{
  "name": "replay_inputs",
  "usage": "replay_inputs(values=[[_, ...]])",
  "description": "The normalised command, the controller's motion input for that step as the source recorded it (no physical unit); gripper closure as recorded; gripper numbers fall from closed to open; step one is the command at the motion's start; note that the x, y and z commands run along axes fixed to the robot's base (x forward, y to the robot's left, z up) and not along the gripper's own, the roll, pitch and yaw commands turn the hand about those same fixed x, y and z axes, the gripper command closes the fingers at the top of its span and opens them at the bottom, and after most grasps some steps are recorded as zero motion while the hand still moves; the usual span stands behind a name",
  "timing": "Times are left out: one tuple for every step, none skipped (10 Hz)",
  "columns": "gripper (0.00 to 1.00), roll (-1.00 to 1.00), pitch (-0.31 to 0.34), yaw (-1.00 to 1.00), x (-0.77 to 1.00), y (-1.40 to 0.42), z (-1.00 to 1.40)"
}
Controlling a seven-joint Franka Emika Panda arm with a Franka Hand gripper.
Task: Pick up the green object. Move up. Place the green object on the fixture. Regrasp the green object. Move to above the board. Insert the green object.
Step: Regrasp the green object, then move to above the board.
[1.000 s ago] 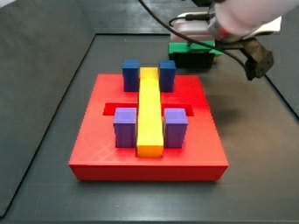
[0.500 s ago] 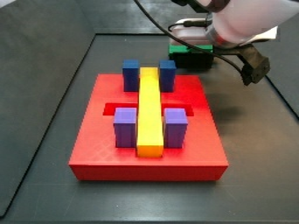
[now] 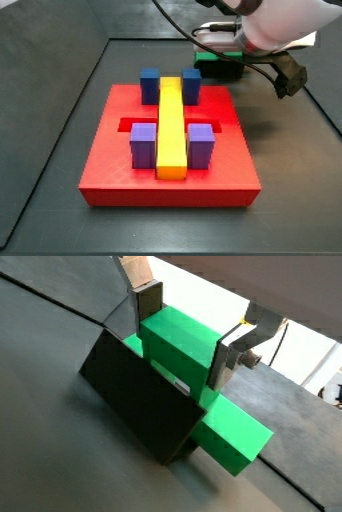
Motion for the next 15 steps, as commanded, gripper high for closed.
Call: replay_inputs(values=[[1.0, 0.0, 0.0, 0.0, 0.0, 0.0, 0.0], [1.0, 0.0, 0.0, 0.0, 0.0, 0.0, 0.0], [1.0, 0.0, 0.0, 0.0, 0.0, 0.0, 0.0], [1.0, 0.0, 0.0, 0.0, 0.0, 0.0, 0.0], [1.0, 0.0, 0.0, 0.0, 0.0, 0.0, 0.0], [1.0, 0.0, 0.0, 0.0, 0.0, 0.0, 0.0], [1.0, 0.0, 0.0, 0.0, 0.0, 0.0, 0.0], [1.0, 0.0, 0.0, 0.0, 0.0, 0.0, 0.0], [1.0, 0.0, 0.0, 0.0, 0.0, 0.0, 0.0], [1.0, 0.0, 0.0, 0.0, 0.0, 0.0, 0.0], [1.0, 0.0, 0.0, 0.0, 0.0, 0.0, 0.0], [1.0, 0.0, 0.0, 0.0, 0.0, 0.0, 0.0], [1.0, 0.0, 0.0, 0.0, 0.0, 0.0, 1.4], [1.0, -0.01, -0.015, 0.0, 0.02, 0.03, 1.4], [1.0, -0.07, -0.024, 0.0, 0.0, 0.04, 1.4]])
